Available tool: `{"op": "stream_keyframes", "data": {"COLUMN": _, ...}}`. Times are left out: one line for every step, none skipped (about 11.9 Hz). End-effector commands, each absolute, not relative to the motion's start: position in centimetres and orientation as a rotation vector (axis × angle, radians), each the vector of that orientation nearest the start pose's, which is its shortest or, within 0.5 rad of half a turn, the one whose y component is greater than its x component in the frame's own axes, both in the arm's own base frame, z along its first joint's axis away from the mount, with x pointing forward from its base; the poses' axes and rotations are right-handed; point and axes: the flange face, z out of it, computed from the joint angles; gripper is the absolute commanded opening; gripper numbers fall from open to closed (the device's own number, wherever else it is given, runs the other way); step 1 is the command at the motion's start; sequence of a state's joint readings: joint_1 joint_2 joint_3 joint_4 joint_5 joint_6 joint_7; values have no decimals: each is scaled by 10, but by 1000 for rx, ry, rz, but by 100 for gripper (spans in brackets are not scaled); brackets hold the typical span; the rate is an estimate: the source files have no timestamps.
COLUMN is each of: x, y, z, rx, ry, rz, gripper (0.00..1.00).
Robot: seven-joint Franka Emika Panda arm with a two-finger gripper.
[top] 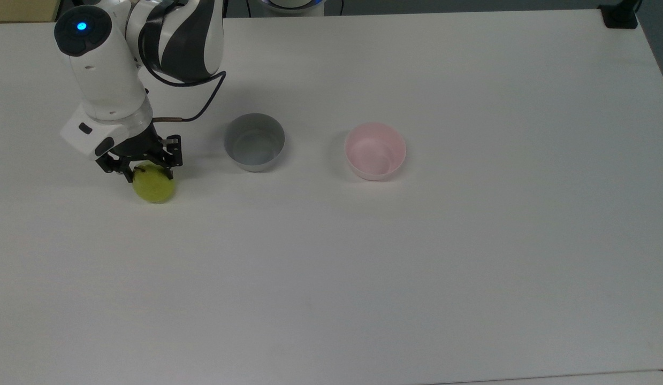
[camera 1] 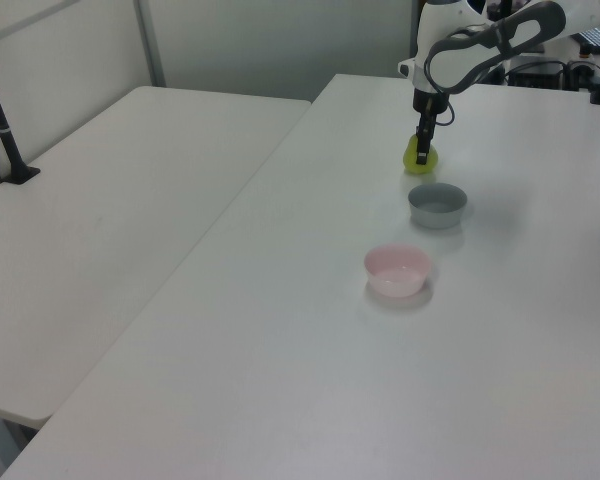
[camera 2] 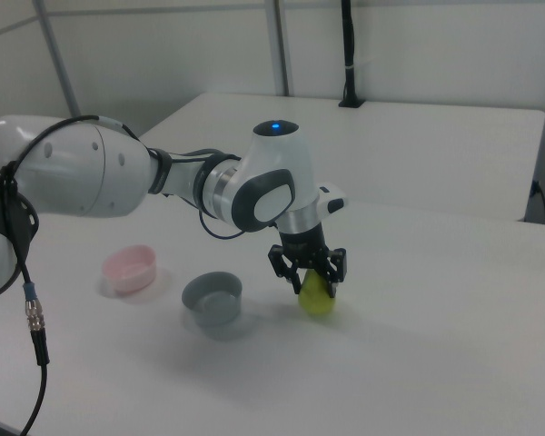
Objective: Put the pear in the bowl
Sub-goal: 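Close the gripper around the pear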
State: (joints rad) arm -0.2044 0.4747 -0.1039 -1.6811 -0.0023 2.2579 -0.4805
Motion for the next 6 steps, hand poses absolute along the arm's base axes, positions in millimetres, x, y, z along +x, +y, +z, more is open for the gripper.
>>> {"op": "stream_keyframes", "data": {"x": 650, "y": -197, "z": 324, "rx": -3232, "ry": -292, "rz": -124, "gripper": 29}}
{"op": "stream_keyframes", "data": {"x": 649, "y": -197, "z": 326, "rx": -3233, "ry": -296, "rz": -126, "gripper": 15}}
{"op": "stream_keyframes", "data": {"x": 648, "y": -197, "z": 332, "rx": -3232, "ry": -295, "rz": -123, "gripper": 14}}
{"op": "stream_keyframes", "data": {"x": 648, "y": -197, "z": 341, "rx": -3234, "ry": -289, "rz": -138, "gripper": 14}}
{"op": "stream_keyframes", "data": {"x": 648, "y": -196, "z": 349, "rx": -3234, "ry": -290, "rz": -146, "gripper": 14}}
{"op": "stream_keyframes", "data": {"x": 646, "y": -193, "z": 359, "rx": -3227, "ry": -293, "rz": -124, "gripper": 14}}
